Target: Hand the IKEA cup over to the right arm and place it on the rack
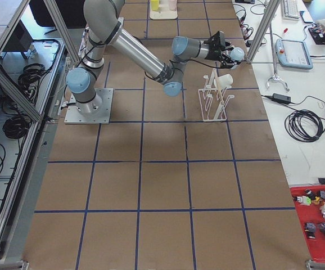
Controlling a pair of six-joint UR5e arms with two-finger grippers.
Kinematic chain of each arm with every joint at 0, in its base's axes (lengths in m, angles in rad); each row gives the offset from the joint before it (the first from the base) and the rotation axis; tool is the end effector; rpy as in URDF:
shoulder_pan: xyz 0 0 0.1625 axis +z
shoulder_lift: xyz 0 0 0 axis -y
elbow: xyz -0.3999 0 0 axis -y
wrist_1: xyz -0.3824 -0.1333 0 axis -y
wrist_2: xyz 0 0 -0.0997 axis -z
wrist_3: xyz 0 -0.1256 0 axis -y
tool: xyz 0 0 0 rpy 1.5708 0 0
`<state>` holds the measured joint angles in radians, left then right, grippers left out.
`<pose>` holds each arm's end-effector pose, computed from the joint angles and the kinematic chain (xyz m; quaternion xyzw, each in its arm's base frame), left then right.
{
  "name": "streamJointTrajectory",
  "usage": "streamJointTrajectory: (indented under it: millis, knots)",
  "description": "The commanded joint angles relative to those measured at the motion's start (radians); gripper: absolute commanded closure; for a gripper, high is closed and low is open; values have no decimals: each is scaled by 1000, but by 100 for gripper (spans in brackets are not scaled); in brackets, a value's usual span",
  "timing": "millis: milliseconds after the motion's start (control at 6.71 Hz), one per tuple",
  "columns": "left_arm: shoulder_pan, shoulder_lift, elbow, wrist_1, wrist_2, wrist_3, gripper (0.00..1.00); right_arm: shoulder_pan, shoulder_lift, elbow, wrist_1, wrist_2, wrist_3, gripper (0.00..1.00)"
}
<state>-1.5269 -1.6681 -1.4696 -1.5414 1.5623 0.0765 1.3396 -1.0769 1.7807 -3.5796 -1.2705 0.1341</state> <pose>-0.1112 -0.5305 0.4398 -0.0164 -0.9997 0.0169 0.0032 0.0231 -0.6455 0.3318 0.0534 0.7891 -0.6054 0.0896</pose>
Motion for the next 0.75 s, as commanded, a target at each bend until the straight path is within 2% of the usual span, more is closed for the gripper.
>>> streamJointTrajectory:
  millis: [0, 149, 596]
  knots:
    - [-2, 30, -23, -11, -4, -1, 0, -54, 75, -58, -7, 25, -138, 90]
    - [-2, 31, -35, -3, -1, -4, 0, -81, 86, -52, -7, 73, -186, 90]
    - [-2, 5, -37, 1, 4, -69, 0, -105, 141, -55, -28, 74, -189, 90]
